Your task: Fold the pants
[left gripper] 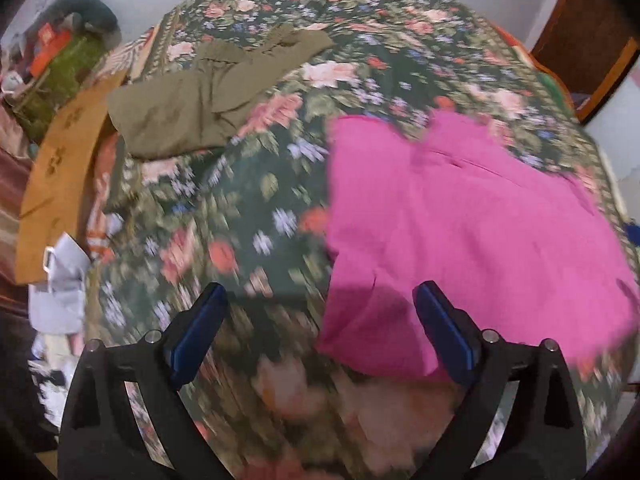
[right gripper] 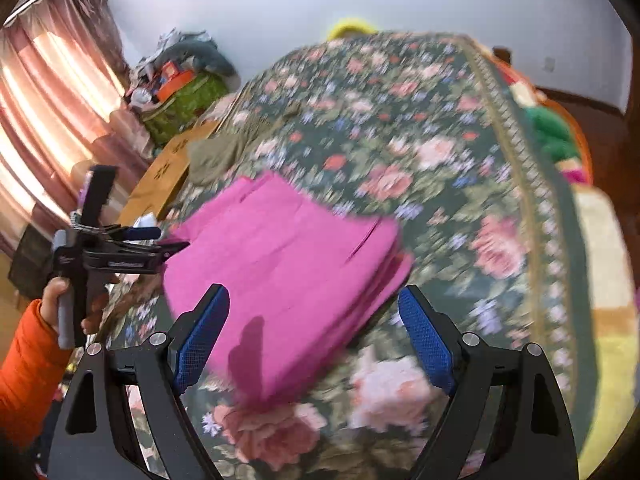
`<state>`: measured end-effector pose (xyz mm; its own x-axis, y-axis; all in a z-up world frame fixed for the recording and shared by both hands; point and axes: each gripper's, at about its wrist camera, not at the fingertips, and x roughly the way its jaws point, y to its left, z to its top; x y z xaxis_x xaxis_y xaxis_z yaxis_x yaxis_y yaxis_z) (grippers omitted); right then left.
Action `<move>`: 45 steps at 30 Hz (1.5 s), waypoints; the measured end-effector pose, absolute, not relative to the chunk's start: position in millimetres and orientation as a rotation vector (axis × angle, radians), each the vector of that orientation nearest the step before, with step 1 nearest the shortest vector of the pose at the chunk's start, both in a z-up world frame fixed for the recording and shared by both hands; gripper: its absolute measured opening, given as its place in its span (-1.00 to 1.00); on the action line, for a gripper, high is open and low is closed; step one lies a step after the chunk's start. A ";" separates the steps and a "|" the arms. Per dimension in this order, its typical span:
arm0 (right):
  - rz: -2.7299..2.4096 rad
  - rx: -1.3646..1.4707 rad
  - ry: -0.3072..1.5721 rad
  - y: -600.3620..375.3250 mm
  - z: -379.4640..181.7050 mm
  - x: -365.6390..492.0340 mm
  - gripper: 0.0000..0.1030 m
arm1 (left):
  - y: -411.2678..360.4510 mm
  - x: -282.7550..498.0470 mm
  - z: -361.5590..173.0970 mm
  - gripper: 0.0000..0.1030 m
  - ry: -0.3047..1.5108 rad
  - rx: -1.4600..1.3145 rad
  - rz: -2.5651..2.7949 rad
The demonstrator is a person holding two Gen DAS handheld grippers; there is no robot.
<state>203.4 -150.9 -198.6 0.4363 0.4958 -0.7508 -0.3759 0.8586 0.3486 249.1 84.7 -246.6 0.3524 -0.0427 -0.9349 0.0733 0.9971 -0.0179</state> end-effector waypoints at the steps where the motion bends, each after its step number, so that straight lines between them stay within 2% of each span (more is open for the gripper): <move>1: 0.545 0.127 0.988 -147.9 -201.9 202.7 0.64 | 81.5 239.4 -243.3 0.87 1.194 0.029 -0.090; 4: 0.536 0.089 1.008 -138.5 -217.9 203.5 0.62 | 73.9 225.8 -238.0 0.87 1.154 0.035 -0.090; 6: 0.518 0.096 1.053 -136.9 -229.7 209.4 0.46 | 72.9 220.7 -236.5 0.83 1.132 0.026 -0.074; 10: 0.515 0.129 1.052 -145.6 -227.0 212.3 0.24 | 80.3 217.8 -236.5 0.45 1.126 -0.019 -0.079; 16: 0.497 0.138 1.015 -157.5 -217.5 220.4 -0.02 | 82.9 207.7 -235.0 0.21 1.100 -0.027 -0.087; 19: 0.502 0.121 1.057 -154.3 -230.1 229.1 -0.24 | 83.4 200.7 -234.5 0.16 1.089 -0.017 -0.073; 24: 0.518 0.043 1.054 -146.7 -236.6 225.3 -0.45 | 90.5 186.4 -239.1 0.11 1.087 0.016 -0.018; 33: 0.517 0.003 1.053 -146.1 -232.9 225.5 -0.44 | 101.3 181.7 -235.9 0.10 1.101 -0.024 0.003; 40: 0.521 -0.009 1.035 -146.3 -217.4 238.4 -0.41 | 97.8 202.3 -196.7 0.10 1.000 -0.004 -0.021; 45: 0.522 -0.038 1.028 -137.8 -216.3 254.6 -0.39 | 84.7 230.7 -187.1 0.10 0.984 -0.014 -0.076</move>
